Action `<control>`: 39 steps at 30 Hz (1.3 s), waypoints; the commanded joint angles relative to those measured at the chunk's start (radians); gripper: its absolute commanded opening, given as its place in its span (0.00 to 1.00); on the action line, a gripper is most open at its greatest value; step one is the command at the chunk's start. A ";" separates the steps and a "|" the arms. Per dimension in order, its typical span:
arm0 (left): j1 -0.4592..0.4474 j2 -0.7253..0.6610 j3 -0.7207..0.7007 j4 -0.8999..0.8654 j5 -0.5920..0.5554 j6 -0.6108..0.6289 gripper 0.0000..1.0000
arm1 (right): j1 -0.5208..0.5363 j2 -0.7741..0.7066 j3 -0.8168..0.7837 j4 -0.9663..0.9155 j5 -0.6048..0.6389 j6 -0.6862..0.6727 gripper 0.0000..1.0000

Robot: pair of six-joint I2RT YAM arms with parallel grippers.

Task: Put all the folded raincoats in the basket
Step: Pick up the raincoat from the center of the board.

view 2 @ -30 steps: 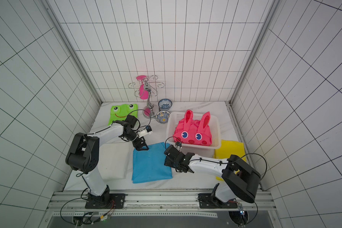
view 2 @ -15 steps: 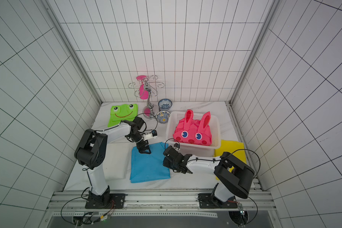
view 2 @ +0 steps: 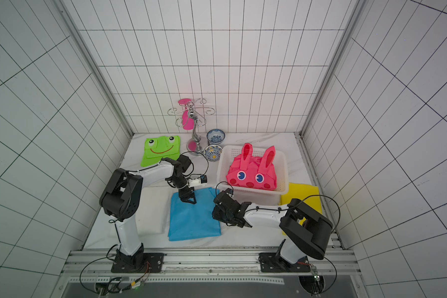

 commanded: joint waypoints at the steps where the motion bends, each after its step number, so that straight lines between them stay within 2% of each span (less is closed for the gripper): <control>1: -0.012 0.052 -0.015 -0.012 -0.031 0.007 0.33 | -0.006 0.001 -0.025 -0.031 0.014 -0.028 0.32; 2: -0.015 0.053 -0.013 0.021 -0.049 -0.025 0.22 | -0.009 0.001 -0.022 -0.033 0.015 -0.032 0.32; 4: -0.016 0.041 -0.015 0.039 -0.046 -0.030 0.15 | -0.009 0.000 -0.013 -0.039 0.014 -0.044 0.33; 6: -0.016 0.014 -0.022 0.038 -0.020 -0.016 0.00 | -0.008 -0.009 -0.004 -0.046 0.012 -0.068 0.38; 9: -0.013 -0.035 -0.036 0.009 0.020 0.024 0.00 | -0.009 -0.042 0.010 -0.080 0.011 -0.118 0.46; 12: -0.009 -0.103 -0.078 0.006 0.046 0.056 0.00 | -0.009 -0.102 0.029 -0.123 0.008 -0.213 0.49; 15: 0.012 -0.188 -0.117 -0.010 0.098 0.097 0.00 | -0.004 -0.205 0.016 -0.178 0.090 -0.301 0.49; 18: 0.047 -0.274 -0.139 -0.035 0.185 0.143 0.00 | -0.007 -0.308 0.009 -0.191 0.115 -0.432 0.54; 22: 0.094 -0.372 -0.165 -0.108 0.317 0.288 0.00 | -0.037 -0.347 0.039 -0.191 0.022 -0.520 0.53; 26: 0.106 -0.434 -0.151 -0.180 0.373 0.372 0.00 | -0.037 -0.346 0.152 -0.298 -0.039 -0.699 0.64; 32: 0.107 -0.466 -0.084 -0.309 0.440 0.446 0.00 | -0.068 -0.393 0.162 -0.313 -0.088 -0.839 0.74; 36: 0.106 -0.501 -0.059 -0.325 0.472 0.432 0.00 | -0.089 -0.336 0.197 -0.273 -0.257 -0.859 0.71; 39: 0.105 -0.533 -0.077 -0.302 0.502 0.426 0.00 | -0.088 -0.288 0.229 -0.203 -0.386 -0.842 0.60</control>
